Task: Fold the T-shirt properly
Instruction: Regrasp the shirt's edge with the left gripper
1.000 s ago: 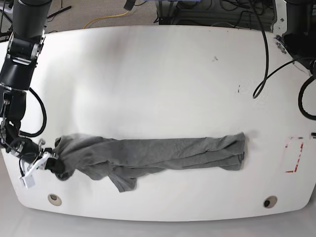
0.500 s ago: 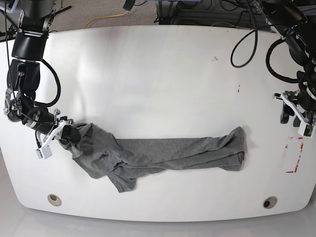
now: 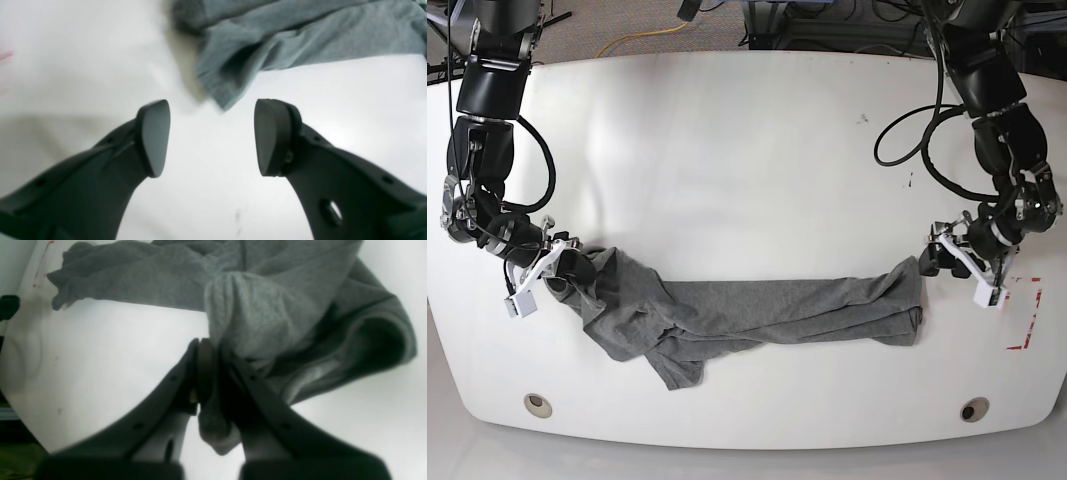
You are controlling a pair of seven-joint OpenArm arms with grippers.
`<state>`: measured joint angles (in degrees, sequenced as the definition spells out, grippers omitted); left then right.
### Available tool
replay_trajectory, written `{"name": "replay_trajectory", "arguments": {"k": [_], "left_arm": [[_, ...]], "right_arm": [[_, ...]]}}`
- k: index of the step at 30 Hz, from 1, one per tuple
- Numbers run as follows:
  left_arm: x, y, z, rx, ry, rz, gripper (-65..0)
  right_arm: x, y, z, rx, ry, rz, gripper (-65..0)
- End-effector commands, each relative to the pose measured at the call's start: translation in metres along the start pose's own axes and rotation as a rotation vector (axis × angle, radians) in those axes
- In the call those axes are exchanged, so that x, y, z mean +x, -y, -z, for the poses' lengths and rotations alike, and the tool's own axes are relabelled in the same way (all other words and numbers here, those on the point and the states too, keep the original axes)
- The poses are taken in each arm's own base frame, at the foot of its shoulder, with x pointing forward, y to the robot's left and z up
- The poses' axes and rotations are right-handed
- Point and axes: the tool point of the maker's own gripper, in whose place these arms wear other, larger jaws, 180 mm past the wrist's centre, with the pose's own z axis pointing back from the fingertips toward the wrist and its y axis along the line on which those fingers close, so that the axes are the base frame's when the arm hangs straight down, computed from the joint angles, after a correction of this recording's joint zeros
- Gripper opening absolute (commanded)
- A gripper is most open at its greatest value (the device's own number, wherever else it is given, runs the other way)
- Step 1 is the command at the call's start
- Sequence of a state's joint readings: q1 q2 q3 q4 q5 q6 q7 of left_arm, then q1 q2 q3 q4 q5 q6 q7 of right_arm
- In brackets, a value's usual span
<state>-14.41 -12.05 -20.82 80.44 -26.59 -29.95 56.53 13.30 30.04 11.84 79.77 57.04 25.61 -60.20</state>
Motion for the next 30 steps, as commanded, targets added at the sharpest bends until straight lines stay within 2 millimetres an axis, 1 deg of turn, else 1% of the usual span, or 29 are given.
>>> {"name": "replay_trajectory", "arguments": {"k": [1, 8, 10, 12, 14, 19, 22, 23, 25, 26, 27, 28, 30], "left_arm": [[0.022, 0.0, 0.007, -0.026, 0.07, -0.014, -27.8], [0.011, -0.012, 0.041, 0.012, 0.011, -0.04, -27.6], [0.004, -0.009, 0.052, 0.0, -0.014, -0.051, -27.6], [0.0, -0.006, 0.059, -0.011, -0.025, -0.054, -27.6], [-0.008, -0.002, 0.067, -0.026, -0.043, -0.058, -27.6], [-0.018, 0.004, 0.073, -0.044, -0.064, -0.057, -27.6], [-0.019, 0.003, 0.073, -0.039, -0.064, -0.059, -28.1], [-0.018, 0.003, 0.073, -0.039, -0.063, -0.059, -29.6], [-0.019, 0.003, 0.073, -0.038, -0.064, -0.061, -37.9], [-0.02, 0.003, 0.073, -0.038, -0.066, -0.061, -42.5], [-0.02, 0.002, 0.073, -0.037, -0.065, -0.063, -51.0], [-0.019, 0.002, 0.073, -0.036, -0.061, -0.062, -56.4], [-0.019, 0.002, 0.072, -0.036, -0.062, -0.061, -63.9]], "right_arm": [[0.024, -0.003, -0.008, 0.009, 0.065, -0.032, -65.0], [0.024, -0.003, -0.008, 0.009, 0.065, -0.03, -65.0], [0.024, -0.002, -0.009, 0.007, 0.066, -0.031, -65.0], [0.025, -0.002, -0.009, 0.007, 0.068, -0.031, -65.0], [0.029, 0.002, -0.014, -0.003, 0.086, -0.021, -65.0], [0.032, 0.005, -0.017, -0.01, 0.1, -0.015, -65.0], [0.032, 0.005, -0.017, -0.01, 0.102, -0.015, -65.0], [0.032, 0.005, -0.017, -0.01, 0.102, -0.015, -65.0], [0.032, 0.005, -0.017, -0.011, 0.101, -0.016, -65.0], [0.032, 0.005, -0.017, -0.011, 0.101, -0.016, -65.0], [0.032, 0.005, -0.017, -0.011, 0.101, -0.016, -65.0], [0.032, 0.006, -0.017, -0.012, 0.1, -0.014, -65.0], [0.032, 0.006, -0.017, -0.012, 0.1, -0.014, -65.0]]}}
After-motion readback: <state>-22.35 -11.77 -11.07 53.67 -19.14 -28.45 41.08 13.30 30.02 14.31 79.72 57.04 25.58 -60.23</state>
